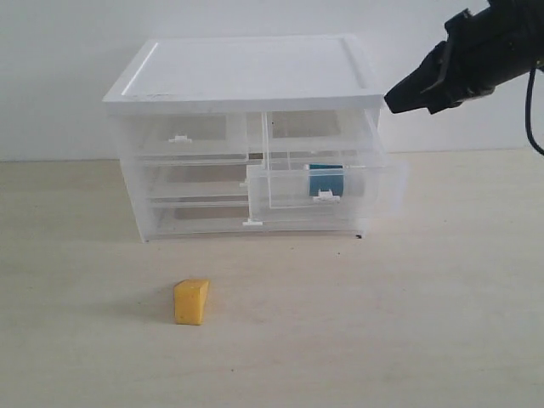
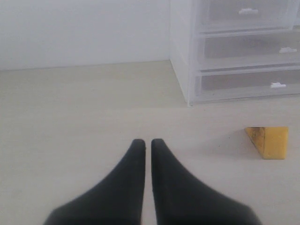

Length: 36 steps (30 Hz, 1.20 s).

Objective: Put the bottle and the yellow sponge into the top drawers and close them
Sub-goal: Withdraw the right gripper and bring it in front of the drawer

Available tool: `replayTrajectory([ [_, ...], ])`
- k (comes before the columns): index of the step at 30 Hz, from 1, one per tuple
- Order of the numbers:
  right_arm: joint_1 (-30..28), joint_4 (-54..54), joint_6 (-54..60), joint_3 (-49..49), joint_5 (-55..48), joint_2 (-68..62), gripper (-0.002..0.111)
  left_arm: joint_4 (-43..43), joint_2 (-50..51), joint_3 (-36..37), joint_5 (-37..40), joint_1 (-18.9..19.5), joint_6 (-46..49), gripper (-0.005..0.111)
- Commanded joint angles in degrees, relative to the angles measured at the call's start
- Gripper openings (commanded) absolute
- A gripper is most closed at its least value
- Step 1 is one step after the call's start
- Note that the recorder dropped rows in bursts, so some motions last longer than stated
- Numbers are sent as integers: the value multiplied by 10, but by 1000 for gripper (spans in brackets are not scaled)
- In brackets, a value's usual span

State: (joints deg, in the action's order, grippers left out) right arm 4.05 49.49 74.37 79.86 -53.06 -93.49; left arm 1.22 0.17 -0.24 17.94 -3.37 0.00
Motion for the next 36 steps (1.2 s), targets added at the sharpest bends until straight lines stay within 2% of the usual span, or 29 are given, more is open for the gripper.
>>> replayTrajectory([
  [1, -1, -51, -87, 1, 19, 31, 0, -2, -2, 2, -4, -5, -4, 4],
  [6, 0, -57, -128, -32, 59, 68, 0, -2, -2, 2, -4, -5, -4, 4],
  [10, 21, -55, -127, -117, 186, 128, 0, -2, -2, 2, -4, -5, -4, 4],
  [16, 106, -55, -89, -234, 382, 200, 0, -2, -2, 2, -4, -5, -4, 4],
  [19, 157, -55, -70, -280, 449, 216, 0, -2, -2, 2, -4, -5, -4, 4],
  [26, 277, -55, -18, -386, 645, 223, 0, -2, -2, 2, -4, -5, -4, 4],
  [31, 342, -68, -21, -452, 766, 223, 0, -2, -2, 2, -4, -5, -4, 4],
  [33, 360, -68, -56, -472, 783, 223, 0, -2, -2, 2, -4, -5, -4, 4],
  [36, 371, -68, -181, -491, 786, 221, 0, -2, -2, 2, -4, -5, -4, 4],
])
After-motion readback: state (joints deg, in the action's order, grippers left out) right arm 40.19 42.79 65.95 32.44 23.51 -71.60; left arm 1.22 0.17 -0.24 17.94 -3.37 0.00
